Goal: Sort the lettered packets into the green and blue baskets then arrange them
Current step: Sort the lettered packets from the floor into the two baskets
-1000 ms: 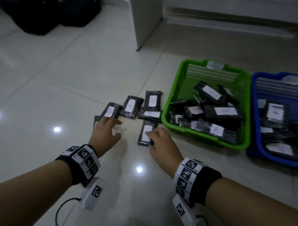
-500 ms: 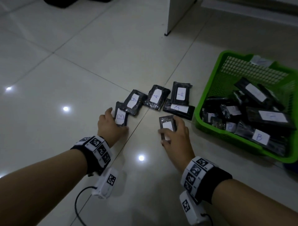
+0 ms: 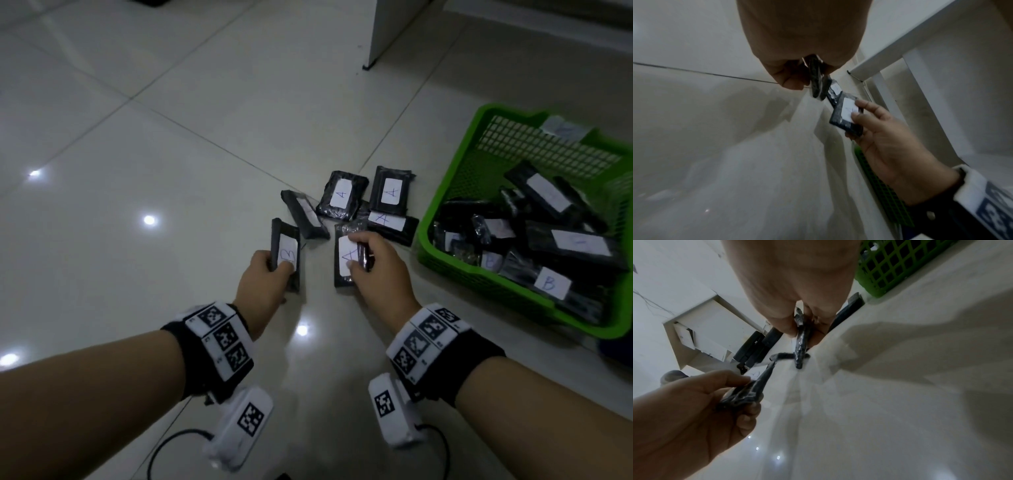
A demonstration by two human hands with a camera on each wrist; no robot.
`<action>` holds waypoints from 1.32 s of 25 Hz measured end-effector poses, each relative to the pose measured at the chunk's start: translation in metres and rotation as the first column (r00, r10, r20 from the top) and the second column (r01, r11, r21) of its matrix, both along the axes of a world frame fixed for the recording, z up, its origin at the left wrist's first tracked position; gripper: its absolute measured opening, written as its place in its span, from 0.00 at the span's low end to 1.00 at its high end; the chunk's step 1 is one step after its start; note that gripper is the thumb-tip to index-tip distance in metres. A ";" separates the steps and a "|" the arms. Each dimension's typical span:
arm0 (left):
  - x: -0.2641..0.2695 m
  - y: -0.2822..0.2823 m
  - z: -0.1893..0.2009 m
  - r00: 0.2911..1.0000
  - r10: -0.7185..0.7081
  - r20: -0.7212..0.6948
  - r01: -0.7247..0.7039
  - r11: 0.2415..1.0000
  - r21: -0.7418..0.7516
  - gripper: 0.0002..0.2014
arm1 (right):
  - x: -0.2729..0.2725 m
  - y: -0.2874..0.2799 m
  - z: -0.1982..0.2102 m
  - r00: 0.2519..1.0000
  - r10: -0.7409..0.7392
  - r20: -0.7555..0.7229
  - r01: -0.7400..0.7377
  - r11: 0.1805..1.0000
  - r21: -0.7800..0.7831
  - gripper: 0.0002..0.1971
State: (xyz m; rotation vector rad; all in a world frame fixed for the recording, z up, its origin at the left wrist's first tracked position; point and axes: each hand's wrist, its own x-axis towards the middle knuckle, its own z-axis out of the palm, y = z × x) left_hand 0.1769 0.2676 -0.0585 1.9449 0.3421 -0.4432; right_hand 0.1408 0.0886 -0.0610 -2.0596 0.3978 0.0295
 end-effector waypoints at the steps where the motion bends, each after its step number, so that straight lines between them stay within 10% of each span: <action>1: -0.006 -0.005 0.007 0.999 -0.032 0.024 0.033 0.999 -0.020 0.10 | 0.000 -0.002 0.004 0.999 -0.030 0.038 0.028 0.999 0.038 0.18; 13: 0.004 -0.138 0.047 0.899 -0.355 0.254 0.416 0.875 -0.247 0.24 | -0.029 -0.102 0.048 0.792 -0.504 0.345 0.461 0.864 0.204 0.14; 28: 0.007 -0.246 0.026 0.555 -0.659 0.507 0.660 0.720 0.214 0.23 | -0.128 -0.250 0.053 0.440 -0.858 0.265 0.888 0.460 0.013 0.17; 33: -0.002 -0.263 0.028 0.453 -0.718 0.529 0.647 0.673 0.359 0.23 | -0.144 -0.283 0.046 0.541 -0.839 0.050 0.828 0.522 -0.204 0.26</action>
